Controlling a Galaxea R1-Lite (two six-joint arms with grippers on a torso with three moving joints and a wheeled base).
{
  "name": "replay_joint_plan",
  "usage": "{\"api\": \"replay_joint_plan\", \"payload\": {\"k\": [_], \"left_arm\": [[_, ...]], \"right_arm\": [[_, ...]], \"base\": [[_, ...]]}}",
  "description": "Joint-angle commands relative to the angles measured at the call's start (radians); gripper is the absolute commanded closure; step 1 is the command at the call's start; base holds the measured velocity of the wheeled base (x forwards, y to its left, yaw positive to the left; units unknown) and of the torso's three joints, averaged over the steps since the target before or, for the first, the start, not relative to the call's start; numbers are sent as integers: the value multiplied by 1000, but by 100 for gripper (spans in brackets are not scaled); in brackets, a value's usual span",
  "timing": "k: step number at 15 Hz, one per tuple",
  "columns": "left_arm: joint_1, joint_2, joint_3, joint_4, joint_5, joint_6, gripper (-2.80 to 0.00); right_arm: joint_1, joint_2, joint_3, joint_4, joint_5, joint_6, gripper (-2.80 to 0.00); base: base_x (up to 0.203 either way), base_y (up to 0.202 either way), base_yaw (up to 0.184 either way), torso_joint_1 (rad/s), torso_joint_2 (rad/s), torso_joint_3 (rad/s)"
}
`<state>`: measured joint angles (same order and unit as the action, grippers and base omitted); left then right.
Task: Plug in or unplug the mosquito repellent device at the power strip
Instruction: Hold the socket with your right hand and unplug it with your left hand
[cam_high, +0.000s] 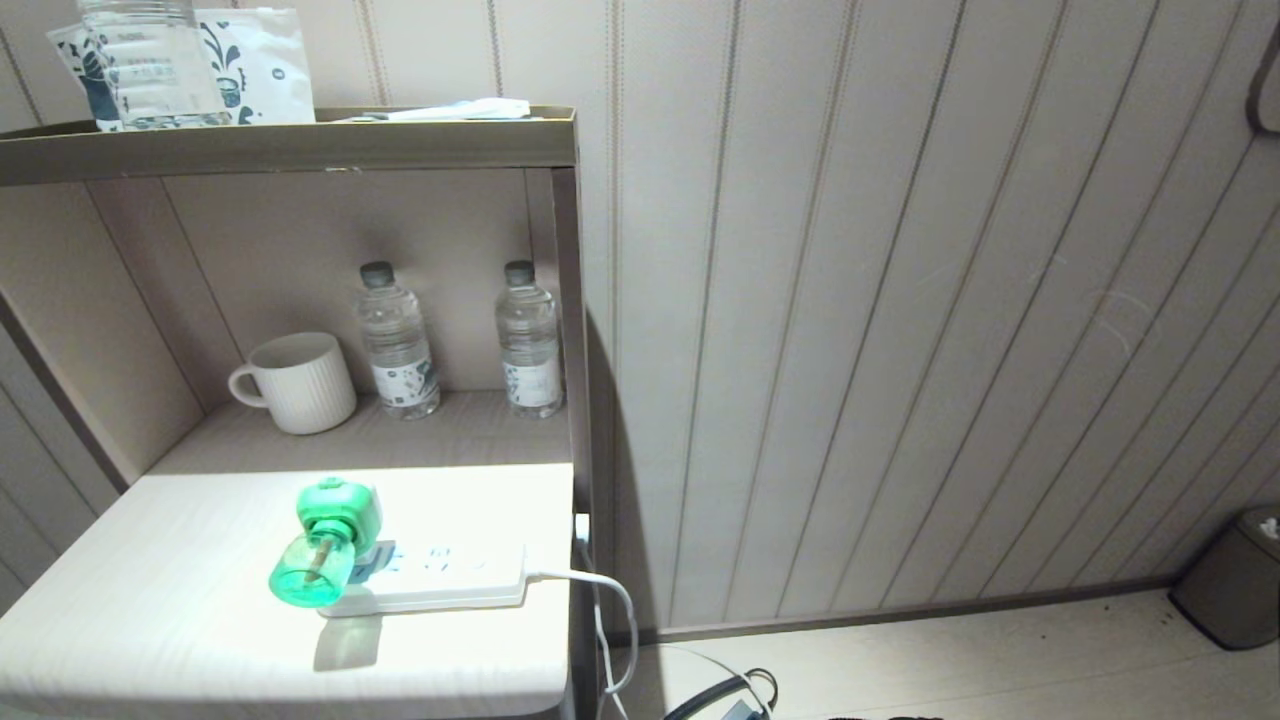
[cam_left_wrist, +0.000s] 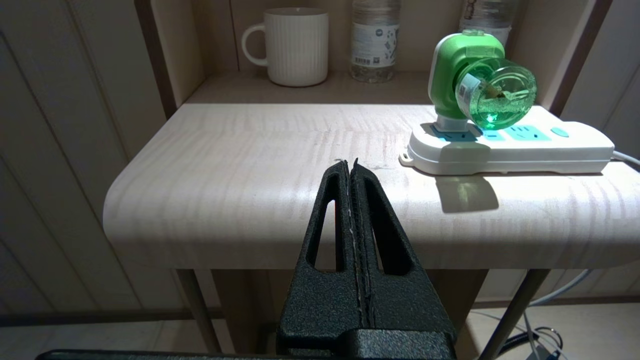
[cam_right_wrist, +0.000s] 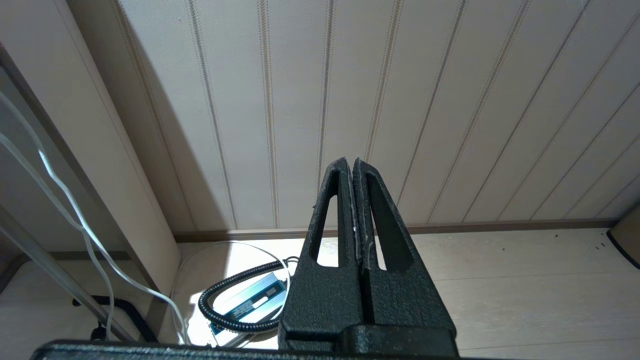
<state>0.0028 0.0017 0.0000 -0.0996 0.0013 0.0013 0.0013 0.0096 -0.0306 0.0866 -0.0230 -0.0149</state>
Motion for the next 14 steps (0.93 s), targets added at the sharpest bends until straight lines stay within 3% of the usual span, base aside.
{"api": "replay_joint_plan", "payload": {"k": [1,14], "left_arm": [[0,0,0,-4,2,-2,0],[-1,-1,0,1,-1,-4,0]], "right_arm": [[0,0,0,1,0,0,0],[0,0,0,1,0,0,0]], "base": [[0,0,0,0,0,0],[0,0,0,0,0,0]]}}
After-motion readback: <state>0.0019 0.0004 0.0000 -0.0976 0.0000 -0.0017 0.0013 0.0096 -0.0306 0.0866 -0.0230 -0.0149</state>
